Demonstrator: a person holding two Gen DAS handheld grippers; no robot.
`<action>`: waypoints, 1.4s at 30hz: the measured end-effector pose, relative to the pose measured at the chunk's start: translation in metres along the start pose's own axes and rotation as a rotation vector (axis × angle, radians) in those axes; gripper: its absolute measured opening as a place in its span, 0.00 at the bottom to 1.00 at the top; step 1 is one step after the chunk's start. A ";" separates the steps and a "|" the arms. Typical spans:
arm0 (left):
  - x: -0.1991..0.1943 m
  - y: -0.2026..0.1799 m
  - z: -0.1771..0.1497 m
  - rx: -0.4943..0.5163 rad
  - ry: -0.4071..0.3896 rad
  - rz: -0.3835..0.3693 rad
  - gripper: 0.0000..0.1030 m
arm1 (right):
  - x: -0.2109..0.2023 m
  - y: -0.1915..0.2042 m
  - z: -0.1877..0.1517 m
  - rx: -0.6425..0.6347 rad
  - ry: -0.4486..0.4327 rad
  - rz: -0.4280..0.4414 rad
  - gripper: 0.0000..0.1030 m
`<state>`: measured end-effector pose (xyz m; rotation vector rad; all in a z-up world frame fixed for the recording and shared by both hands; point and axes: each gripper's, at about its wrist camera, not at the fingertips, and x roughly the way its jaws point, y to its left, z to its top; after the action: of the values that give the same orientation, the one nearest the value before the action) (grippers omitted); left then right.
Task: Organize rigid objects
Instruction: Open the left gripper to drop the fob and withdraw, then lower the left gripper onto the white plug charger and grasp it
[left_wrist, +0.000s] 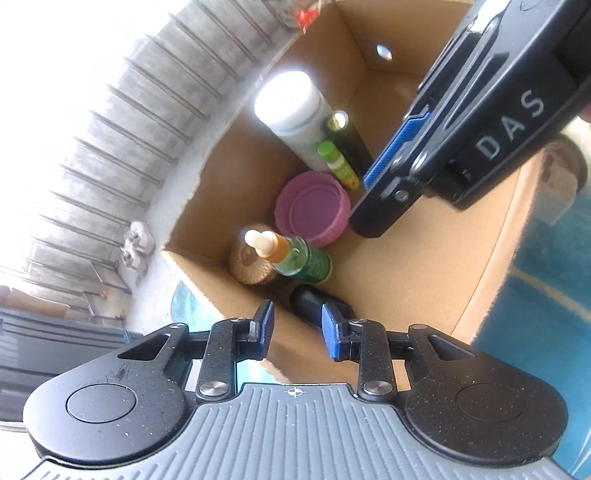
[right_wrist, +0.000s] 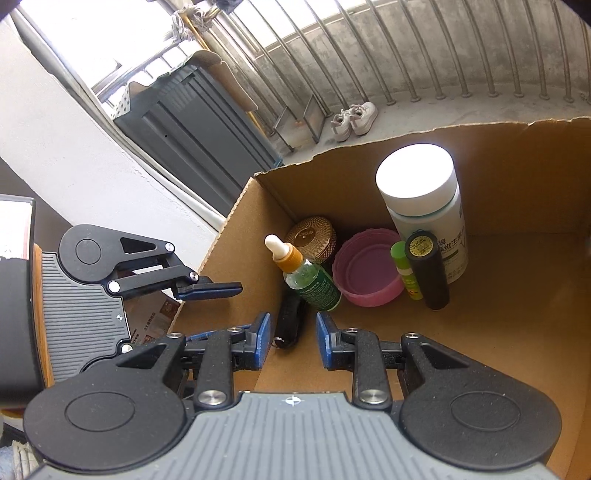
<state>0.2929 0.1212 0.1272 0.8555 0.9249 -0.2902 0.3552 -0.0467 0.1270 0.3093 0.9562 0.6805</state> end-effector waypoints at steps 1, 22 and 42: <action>-0.013 -0.001 -0.006 -0.024 -0.054 0.040 0.29 | -0.012 0.002 -0.003 -0.021 -0.022 -0.003 0.29; -0.008 -0.147 -0.040 -0.819 -0.568 -0.402 0.46 | -0.134 -0.061 -0.138 0.140 -0.377 -0.147 0.36; -0.010 -0.145 -0.067 -0.761 -0.538 -0.369 0.27 | -0.091 -0.072 -0.163 0.212 -0.294 0.000 0.45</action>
<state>0.1668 0.0766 0.0393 -0.1077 0.5970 -0.4208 0.2127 -0.1688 0.0576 0.5802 0.7472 0.5166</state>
